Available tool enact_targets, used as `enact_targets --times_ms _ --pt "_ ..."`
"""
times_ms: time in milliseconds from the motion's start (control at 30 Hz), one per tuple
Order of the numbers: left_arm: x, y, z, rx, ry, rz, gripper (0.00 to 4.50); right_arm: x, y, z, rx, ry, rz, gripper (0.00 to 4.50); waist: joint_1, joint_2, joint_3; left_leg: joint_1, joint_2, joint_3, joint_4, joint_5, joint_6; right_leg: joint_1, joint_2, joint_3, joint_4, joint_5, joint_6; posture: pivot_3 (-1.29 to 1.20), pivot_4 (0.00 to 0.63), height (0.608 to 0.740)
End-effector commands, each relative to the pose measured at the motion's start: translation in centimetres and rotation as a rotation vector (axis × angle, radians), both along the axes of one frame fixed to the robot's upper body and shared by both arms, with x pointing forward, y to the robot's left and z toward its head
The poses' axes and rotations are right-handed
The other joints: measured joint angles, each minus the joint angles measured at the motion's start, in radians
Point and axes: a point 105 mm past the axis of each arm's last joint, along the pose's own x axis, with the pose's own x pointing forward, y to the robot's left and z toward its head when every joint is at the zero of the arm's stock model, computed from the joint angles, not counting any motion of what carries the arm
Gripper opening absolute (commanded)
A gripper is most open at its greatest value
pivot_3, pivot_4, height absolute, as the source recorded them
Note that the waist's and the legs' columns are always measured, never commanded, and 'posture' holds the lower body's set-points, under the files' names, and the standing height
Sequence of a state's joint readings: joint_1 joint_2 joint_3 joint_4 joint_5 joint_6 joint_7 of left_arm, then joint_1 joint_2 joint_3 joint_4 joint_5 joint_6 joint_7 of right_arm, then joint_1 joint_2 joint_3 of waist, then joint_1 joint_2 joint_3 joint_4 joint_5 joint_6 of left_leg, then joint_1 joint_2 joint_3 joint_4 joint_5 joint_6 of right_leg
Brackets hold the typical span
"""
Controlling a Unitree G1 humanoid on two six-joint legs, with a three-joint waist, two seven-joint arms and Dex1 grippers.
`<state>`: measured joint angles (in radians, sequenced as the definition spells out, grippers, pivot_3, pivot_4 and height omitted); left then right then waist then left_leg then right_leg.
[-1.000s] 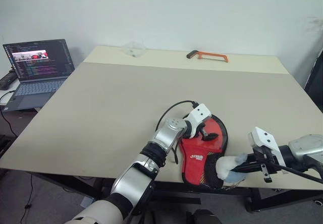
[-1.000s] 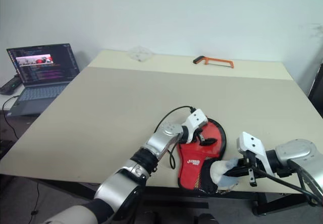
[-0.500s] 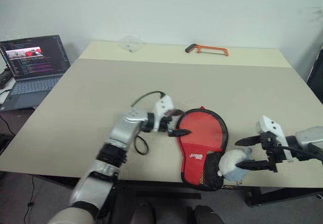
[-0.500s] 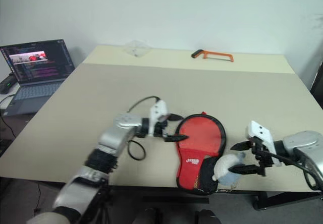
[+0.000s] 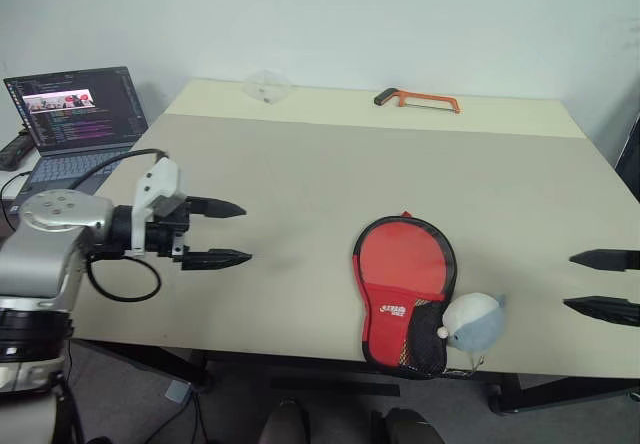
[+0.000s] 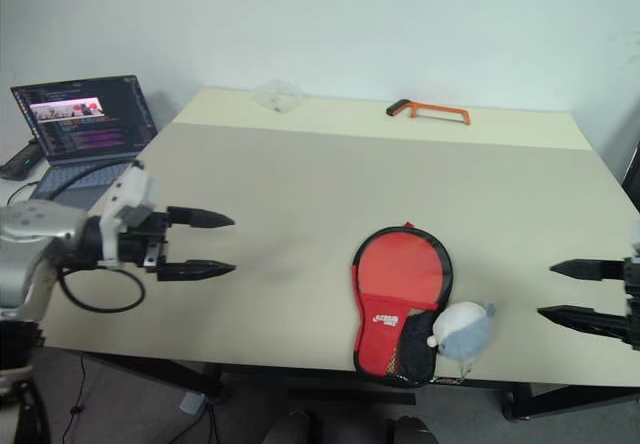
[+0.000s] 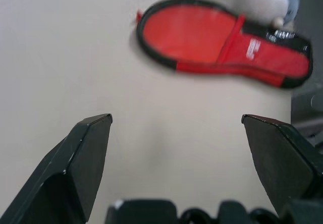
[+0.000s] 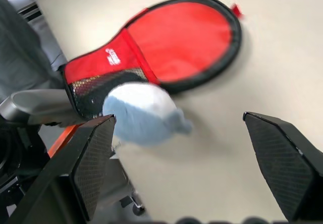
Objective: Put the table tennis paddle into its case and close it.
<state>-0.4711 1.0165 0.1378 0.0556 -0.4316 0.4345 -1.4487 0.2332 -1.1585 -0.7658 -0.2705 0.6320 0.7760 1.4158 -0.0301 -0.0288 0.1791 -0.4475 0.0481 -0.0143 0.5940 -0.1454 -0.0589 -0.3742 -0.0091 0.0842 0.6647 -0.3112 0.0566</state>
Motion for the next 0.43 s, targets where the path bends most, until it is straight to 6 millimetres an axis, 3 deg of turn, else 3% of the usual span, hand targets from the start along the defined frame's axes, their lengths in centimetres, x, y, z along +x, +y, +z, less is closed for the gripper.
enact_targets --times_ms 33,233,433 --pt "0.1 1.9 1.1 0.007 -0.037 0.061 4.5 -0.5 0.6 0.3 -0.014 -0.031 0.015 4.45 -0.002 0.0 0.0 0.0 0.0 0.0 0.0 0.0 0.0 0.0 0.0 0.0 0.0 0.0 0.0 0.0 0.15 0.74" --pt "0.4 2.1 1.2 0.013 -0.067 0.096 4.5 -0.7 1.1 -0.3 -0.022 0.002 0.037 4.45 -0.002 0.0 0.0 0.001 0.0 0.002 0.0 0.001 0.001 0.0 0.0 0.002 0.0 0.001 0.0 0.0 0.15 0.74" --pt "-0.2 3.1 0.6 0.044 -0.064 0.147 4.5 0.4 2.0 -0.3 -0.006 -0.002 0.078 4.45 -0.006 0.0 0.0 0.001 0.001 0.004 -0.001 0.0 0.001 -0.002 0.001 0.003 0.001 0.002 0.003 0.0 0.15 0.74"
